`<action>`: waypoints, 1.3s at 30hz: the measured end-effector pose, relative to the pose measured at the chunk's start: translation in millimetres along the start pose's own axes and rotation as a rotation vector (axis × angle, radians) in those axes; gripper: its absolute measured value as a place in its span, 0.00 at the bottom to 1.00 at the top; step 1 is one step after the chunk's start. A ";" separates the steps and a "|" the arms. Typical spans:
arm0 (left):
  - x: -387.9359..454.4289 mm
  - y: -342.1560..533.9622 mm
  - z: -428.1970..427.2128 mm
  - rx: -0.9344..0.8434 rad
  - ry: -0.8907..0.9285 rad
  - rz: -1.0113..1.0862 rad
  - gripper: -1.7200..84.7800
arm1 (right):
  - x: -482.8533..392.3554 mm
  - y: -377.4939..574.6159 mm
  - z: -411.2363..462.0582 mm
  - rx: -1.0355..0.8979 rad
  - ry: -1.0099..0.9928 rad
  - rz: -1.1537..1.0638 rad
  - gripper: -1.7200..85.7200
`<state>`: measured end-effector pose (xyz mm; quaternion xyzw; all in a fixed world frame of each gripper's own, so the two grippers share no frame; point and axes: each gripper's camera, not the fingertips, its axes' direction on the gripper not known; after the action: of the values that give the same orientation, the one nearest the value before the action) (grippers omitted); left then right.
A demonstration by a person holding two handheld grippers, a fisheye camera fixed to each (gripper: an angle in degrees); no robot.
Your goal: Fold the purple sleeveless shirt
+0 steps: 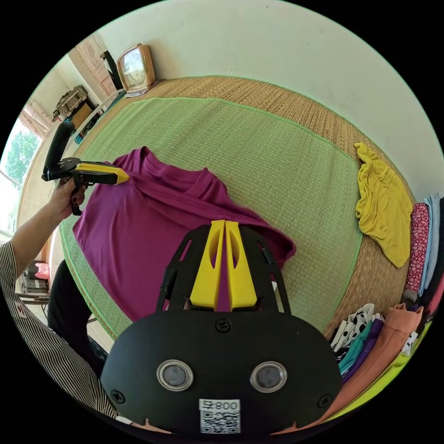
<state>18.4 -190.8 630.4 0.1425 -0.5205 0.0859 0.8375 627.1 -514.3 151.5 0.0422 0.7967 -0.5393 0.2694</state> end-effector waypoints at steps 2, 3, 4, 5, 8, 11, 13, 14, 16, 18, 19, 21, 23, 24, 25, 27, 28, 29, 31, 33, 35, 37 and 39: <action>7.4 -13.8 -7.3 0.037 -0.058 0.002 0.02 | 0.5 -9.2 -5.7 0.013 0.016 0.000 0.02; 9.6 -16.5 -9.6 0.050 -0.070 0.003 0.02 | 1.4 -14.7 -8.1 0.017 0.028 0.003 0.02; 14.8 -20.9 -14.0 0.077 -0.071 0.011 0.02 | 2.1 -17.4 -9.0 0.015 0.030 0.006 0.02; 21.2 -23.5 -16.8 0.097 -0.068 0.023 0.02 | 3.0 -21.6 -11.8 0.017 0.023 0.010 0.02; 39.5 -23.8 -13.0 0.090 -0.060 0.066 0.02 | -7.6 -21.2 -29.4 0.071 -0.030 -0.015 0.02; 61.4 -15.9 -1.5 0.066 -0.003 0.125 0.02 | -37.8 -12.6 -30.7 0.065 -0.097 -0.090 0.02; 74.4 -11.9 10.3 0.016 -0.032 0.159 0.02 | -58.7 -9.2 -21.2 0.033 -0.094 -0.143 0.02; 80.6 -10.8 17.6 -0.021 -0.061 0.173 0.02 | -70.1 -9.0 -14.0 0.007 -0.085 -0.174 0.02; 86.3 -11.1 22.9 -0.049 -0.103 0.179 0.02 | -80.1 -11.4 -6.2 -0.023 -0.075 -0.196 0.02; 88.9 -13.4 20.9 -0.036 -0.115 0.177 0.02 | -82.0 -16.9 -3.0 -0.032 -0.074 -0.192 0.02; 89.4 -16.2 18.7 -0.028 -0.126 0.171 0.02 | -81.1 -18.6 -2.6 -0.036 -0.078 -0.187 0.02; 89.2 -21.7 16.2 -0.025 -0.134 0.168 0.02 | -77.8 -24.8 -2.1 -0.041 -0.097 -0.172 0.02; 89.1 -28.8 11.9 -0.001 -0.166 0.158 0.02 | -77.8 -28.2 -2.3 -0.042 -0.074 -0.166 0.02; 89.1 -30.6 10.2 0.008 -0.169 0.153 0.02 | -78.7 -29.9 -3.7 -0.039 -0.063 -0.167 0.02; 90.1 -33.8 6.2 0.027 -0.169 0.150 0.02 | -79.3 -30.6 -4.8 -0.035 -0.060 -0.169 0.02; 92.0 -38.3 1.4 0.047 -0.205 0.150 0.02 | -80.8 -34.8 -6.7 -0.030 -0.018 -0.172 0.02; 92.3 -41.3 -0.3 0.045 -0.228 0.148 0.02 | -80.8 -36.3 -7.0 -0.030 -0.005 -0.172 0.02; 92.5 -43.2 -2.5 0.049 -0.248 0.147 0.02 | -80.4 -39.8 -8.0 -0.027 0.016 -0.174 0.02; 93.5 -42.7 -9.3 0.073 -0.260 0.142 0.02 | -78.1 -46.2 -10.9 -0.012 0.048 -0.168 0.02; 95.5 -37.8 -18.3 0.107 -0.256 0.134 0.02 | -74.5 -56.1 -16.7 0.010 0.067 -0.160 0.02; 101.4 -25.4 -25.6 0.129 -0.181 0.153 0.02 | -72.7 -61.5 -18.5 0.010 0.036 -0.159 0.02; 107.1 -15.0 -22.3 0.103 -0.136 0.178 0.02 | -74.6 -62.6 -18.3 0.016 0.024 -0.170 0.02; 111.1 -7.2 -13.8 0.048 -0.163 0.193 0.02 | -75.4 -65.3 -12.9 0.002 0.058 -0.168 0.02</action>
<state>81.4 -193.5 723.1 0.1180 -0.5960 0.1667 0.7765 662.9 -513.2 245.5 -0.0091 0.8043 -0.5595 0.2001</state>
